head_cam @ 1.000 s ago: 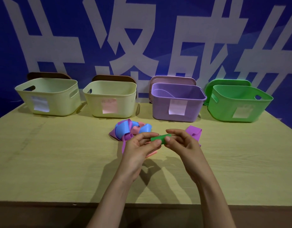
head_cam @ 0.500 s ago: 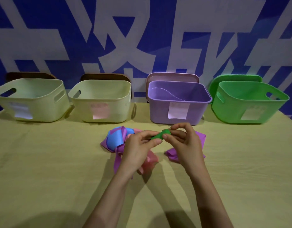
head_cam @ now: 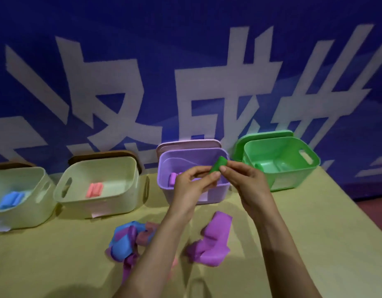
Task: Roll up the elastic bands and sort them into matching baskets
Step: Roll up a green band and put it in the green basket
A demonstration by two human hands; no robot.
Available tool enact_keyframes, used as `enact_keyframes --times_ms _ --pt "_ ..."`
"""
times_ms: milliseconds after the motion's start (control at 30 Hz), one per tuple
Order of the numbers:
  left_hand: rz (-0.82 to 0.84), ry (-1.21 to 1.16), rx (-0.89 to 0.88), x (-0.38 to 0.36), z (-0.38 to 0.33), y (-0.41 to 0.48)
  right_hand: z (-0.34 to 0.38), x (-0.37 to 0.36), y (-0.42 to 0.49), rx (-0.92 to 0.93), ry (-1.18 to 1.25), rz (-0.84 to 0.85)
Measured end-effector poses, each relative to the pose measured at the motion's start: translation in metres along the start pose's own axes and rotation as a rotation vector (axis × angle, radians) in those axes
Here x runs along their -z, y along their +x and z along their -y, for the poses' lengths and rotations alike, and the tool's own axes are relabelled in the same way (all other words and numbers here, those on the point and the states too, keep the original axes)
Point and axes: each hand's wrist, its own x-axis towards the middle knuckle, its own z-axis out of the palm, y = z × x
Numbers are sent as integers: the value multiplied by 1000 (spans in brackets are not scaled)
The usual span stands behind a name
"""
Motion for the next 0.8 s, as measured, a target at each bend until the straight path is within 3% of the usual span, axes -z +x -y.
enact_keyframes --times_ms 200,500,600,700,800 --pt "148 -15 55 -86 -16 47 61 57 47 12 68 -108" --pt "203 84 136 -159 16 133 71 137 142 -66 -135 -137" --pt "217 250 189 -174 42 166 58 162 179 -156 -274 -167" --pt "373 658 221 -182 67 206 32 193 220 -316 -444 -192" --pt "515 959 284 -189 86 239 2 217 254 -502 -949 -84"
